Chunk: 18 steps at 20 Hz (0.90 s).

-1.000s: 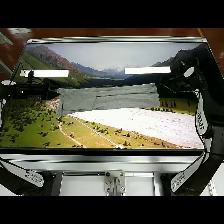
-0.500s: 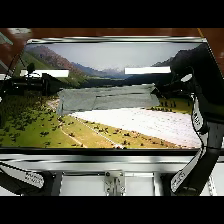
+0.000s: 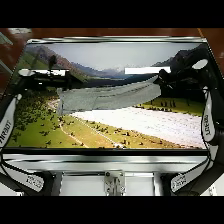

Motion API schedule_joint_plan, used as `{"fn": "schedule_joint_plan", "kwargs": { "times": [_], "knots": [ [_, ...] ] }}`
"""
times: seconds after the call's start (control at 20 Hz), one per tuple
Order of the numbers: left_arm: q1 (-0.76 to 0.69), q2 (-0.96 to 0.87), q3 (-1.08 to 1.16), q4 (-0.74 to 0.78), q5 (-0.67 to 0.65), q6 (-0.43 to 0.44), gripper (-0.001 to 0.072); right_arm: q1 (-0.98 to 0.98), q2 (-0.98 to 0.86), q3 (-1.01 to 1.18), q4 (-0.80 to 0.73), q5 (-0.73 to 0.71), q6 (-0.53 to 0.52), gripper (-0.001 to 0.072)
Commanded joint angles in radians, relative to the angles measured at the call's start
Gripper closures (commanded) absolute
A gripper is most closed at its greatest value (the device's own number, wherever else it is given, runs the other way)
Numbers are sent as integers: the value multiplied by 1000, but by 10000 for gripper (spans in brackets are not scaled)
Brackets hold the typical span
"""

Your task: Fold the shirts.

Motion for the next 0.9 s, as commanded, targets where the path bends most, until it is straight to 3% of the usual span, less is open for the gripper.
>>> {"fn": "schedule_joint_plan", "kwargs": {
  "times": [0.0, 0.35, 0.5, 0.7, 0.85],
  "knots": [
    [-241, -47, -2, 16, 266, 22, 669, 21, 193, 1, -41, 108, 84, 655],
    [-531, -136, 1, -39, 464, -48, 669, 122, 443, 1, -107, 221, 253, 654],
    [-604, -174, 3, -158, 541, -48, 669, 154, 500, 1, -106, 262, 308, 654],
    [-572, -189, 2, -217, 499, -23, 670, 183, 534, 1, -165, 286, 342, 654],
    [-431, -119, 1, -63, 377, -23, 672, 239, 507, -1, -244, 246, 339, 654]
  ]
}}
